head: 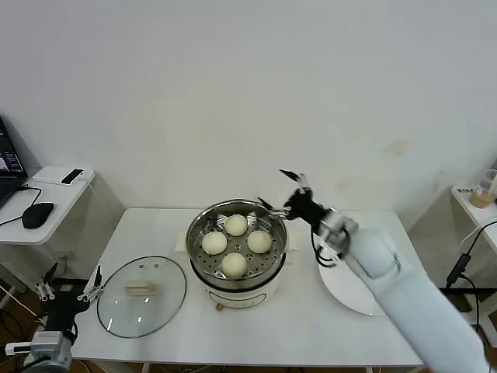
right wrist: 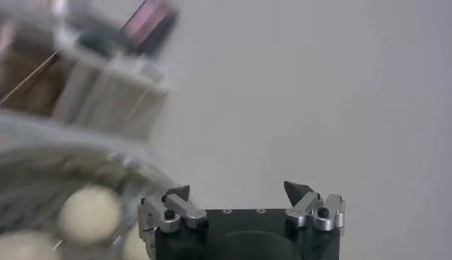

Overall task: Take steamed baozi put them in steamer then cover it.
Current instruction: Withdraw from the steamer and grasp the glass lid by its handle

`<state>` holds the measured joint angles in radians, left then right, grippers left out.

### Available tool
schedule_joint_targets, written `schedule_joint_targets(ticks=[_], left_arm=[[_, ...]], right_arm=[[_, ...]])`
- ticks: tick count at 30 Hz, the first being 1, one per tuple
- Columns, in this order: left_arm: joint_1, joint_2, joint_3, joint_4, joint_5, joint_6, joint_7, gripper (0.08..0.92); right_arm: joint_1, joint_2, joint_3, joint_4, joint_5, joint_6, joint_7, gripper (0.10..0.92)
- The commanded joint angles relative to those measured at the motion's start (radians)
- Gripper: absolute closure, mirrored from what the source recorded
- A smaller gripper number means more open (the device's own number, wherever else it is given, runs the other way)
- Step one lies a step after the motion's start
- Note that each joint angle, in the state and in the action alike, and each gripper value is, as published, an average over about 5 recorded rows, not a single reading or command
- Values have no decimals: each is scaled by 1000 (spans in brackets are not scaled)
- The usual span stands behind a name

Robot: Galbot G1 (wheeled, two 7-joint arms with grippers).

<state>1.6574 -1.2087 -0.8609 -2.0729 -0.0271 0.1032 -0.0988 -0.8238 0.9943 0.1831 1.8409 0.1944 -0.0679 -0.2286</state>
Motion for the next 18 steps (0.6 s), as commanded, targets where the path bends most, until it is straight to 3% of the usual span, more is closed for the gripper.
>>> schedule_joint_targets(ticks=[1, 10, 18], left_arm=[[-4, 1, 14, 94, 454, -115, -6, 177], [51, 32, -24, 159, 1113, -252, -60, 177], [126, 38, -30, 198, 1351, -294, -105, 177]], right_arm=[[-638, 335, 671, 102, -66, 260, 24, 203], [-735, 398, 749, 119, -84, 202, 55, 203], [-756, 431, 770, 120, -89, 200, 64, 203]])
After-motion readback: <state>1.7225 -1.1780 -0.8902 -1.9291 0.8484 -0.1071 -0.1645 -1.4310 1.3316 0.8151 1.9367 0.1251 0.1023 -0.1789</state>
